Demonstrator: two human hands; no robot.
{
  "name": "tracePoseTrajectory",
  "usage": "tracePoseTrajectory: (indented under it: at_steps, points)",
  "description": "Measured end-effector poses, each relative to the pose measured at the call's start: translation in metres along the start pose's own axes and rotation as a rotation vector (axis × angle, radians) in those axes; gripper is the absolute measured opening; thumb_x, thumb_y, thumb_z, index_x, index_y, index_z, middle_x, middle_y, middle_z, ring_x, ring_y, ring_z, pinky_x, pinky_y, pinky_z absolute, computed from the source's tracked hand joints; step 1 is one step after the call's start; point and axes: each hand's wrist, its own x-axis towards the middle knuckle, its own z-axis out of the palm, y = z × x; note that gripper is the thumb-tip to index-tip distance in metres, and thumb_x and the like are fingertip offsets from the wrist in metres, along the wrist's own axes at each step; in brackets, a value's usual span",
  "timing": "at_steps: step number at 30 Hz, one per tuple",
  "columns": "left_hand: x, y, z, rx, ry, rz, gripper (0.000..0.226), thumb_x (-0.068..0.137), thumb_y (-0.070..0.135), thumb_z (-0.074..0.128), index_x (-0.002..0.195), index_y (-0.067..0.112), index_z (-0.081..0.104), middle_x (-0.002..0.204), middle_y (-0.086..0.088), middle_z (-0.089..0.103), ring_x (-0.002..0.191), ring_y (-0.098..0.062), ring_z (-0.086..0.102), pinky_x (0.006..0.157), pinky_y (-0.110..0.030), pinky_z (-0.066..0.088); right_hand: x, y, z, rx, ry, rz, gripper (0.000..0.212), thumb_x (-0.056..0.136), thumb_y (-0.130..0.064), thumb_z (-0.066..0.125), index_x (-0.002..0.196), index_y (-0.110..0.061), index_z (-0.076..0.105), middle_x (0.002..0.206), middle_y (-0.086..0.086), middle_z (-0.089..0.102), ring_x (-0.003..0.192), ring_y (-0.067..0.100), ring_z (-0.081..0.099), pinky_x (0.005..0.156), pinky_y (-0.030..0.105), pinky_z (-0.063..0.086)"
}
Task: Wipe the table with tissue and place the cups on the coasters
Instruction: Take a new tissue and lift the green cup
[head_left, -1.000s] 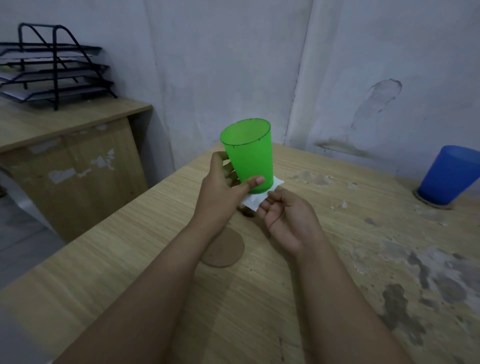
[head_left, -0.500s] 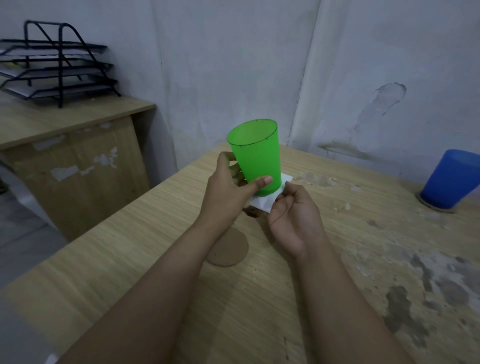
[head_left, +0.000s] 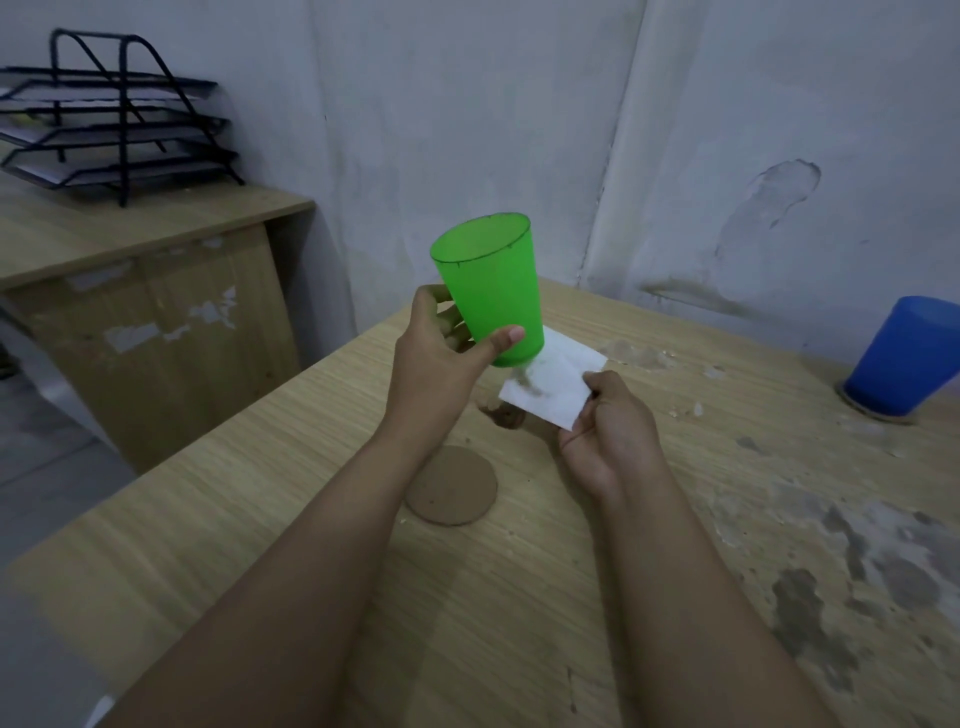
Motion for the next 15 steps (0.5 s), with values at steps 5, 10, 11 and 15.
tracePoseTrajectory:
  at_steps: [5,10,11,15]
  points:
    - [0.003,0.000,-0.005,0.021,0.011,-0.011,0.055,0.058,0.042,0.080,0.101,0.032,0.046,0.101,0.006,0.067,0.093,-0.002,0.067,0.072,-0.016,0.053,0.001,-0.001,-0.003,-0.119,0.031,-0.023,0.021,0.091,0.000,0.041,0.100,0.002,0.059,0.102,0.020,0.068,0.086,0.028,0.067,0.093,0.045,0.050]
    - [0.010,-0.009,-0.016,0.086,0.014,-0.051,0.052,0.069,0.022,0.082,0.106,0.028,0.047,0.104,0.004,0.065,0.097,-0.006,0.065,0.075,-0.019,0.053,0.000,-0.002,-0.003,-0.206,0.040,-0.084,0.022,0.085,0.007,0.043,0.087,-0.002,0.062,0.083,0.012,0.070,0.070,0.021,0.067,0.075,0.037,0.054]
    - [0.012,-0.012,-0.019,0.099,0.017,-0.060,0.053,0.069,0.020,0.082,0.107,0.026,0.047,0.106,0.003,0.065,0.098,-0.007,0.065,0.075,-0.019,0.053,-0.001,-0.003,-0.003,-0.225,0.032,-0.098,0.023,0.084,0.009,0.043,0.087,-0.002,0.062,0.083,0.012,0.069,0.068,0.020,0.067,0.072,0.035,0.055]
    - [0.017,-0.024,-0.029,0.179,0.056,-0.093,0.059,0.070,0.016,0.083,0.115,0.020,0.046,0.111,0.001,0.061,0.099,-0.010,0.062,0.079,-0.024,0.052,-0.003,-0.005,-0.005,-0.304,-0.013,-0.132,0.025,0.084,0.011,0.043,0.089,-0.003,0.063,0.084,0.011,0.069,0.064,0.016,0.068,0.059,0.024,0.056]
